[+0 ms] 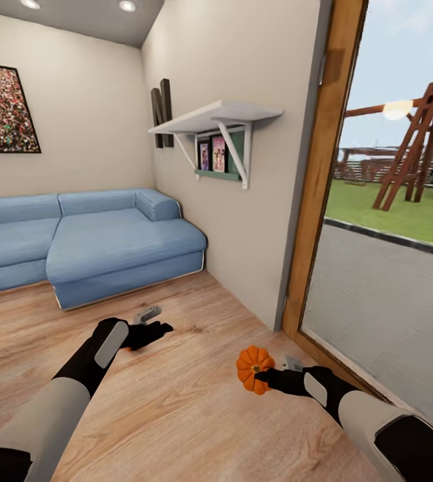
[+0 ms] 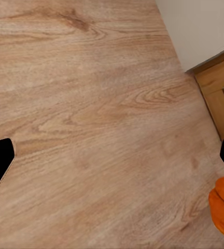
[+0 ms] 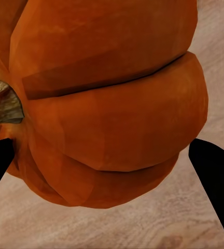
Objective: Place each of the two pumpkins and all three candles from the living room inside a cabinet in the living room (use any cabinet), then make sure every cabinet is closed, and position the cauldron so it is next to a table in the living room.
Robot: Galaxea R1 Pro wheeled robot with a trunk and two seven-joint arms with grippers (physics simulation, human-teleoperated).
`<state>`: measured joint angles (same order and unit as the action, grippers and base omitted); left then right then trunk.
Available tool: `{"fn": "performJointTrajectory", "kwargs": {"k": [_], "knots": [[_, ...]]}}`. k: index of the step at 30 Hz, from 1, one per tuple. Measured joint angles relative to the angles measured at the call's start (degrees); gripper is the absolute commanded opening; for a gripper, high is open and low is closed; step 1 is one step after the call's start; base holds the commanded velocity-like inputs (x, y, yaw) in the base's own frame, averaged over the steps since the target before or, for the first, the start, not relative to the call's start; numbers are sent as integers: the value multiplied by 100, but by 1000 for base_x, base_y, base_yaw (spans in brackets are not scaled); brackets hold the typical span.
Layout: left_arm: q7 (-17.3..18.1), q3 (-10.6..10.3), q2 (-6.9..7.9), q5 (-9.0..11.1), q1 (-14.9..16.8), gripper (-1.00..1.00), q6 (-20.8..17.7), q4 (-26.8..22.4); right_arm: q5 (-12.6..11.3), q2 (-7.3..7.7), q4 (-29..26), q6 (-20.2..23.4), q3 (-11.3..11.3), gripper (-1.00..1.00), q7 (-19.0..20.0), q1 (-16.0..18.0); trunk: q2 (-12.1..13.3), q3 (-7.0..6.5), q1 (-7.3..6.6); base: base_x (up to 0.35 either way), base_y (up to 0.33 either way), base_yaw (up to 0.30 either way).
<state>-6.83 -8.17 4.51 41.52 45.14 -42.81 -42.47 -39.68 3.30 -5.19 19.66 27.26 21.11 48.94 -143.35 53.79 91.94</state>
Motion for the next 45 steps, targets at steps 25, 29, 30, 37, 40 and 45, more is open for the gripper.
{"fn": "performJointTrajectory", "kwargs": {"k": [25,29,30,37,40,45], "knots": [[0,1,-9,6,0,100,0,100,15,0,3,-3,30,-100,8,-1,0,-139,-1,14,0,227],[0,1,-9,6,0,100,0,104,18,0,4,-3,34,-100,8,-1,0,-164,-2,177,0,207],[0,4,-9,5,0,100,0,117,20,1,4,-4,40,-100,8,-1,0,-167,-2,255,0,147],[0,3,-10,5,1,100,1,124,20,1,3,-3,39,-100,8,-2,0,-172,-3,302,0,38],[0,3,-10,5,1,100,1,125,20,1,3,-3,39,-100,8,-2,0,-172,-3,322,0,6],[0,5,-16,5,1,100,1,125,20,2,3,-3,39,-100,8,-2,0,-172,-3,326,0,0]]}}
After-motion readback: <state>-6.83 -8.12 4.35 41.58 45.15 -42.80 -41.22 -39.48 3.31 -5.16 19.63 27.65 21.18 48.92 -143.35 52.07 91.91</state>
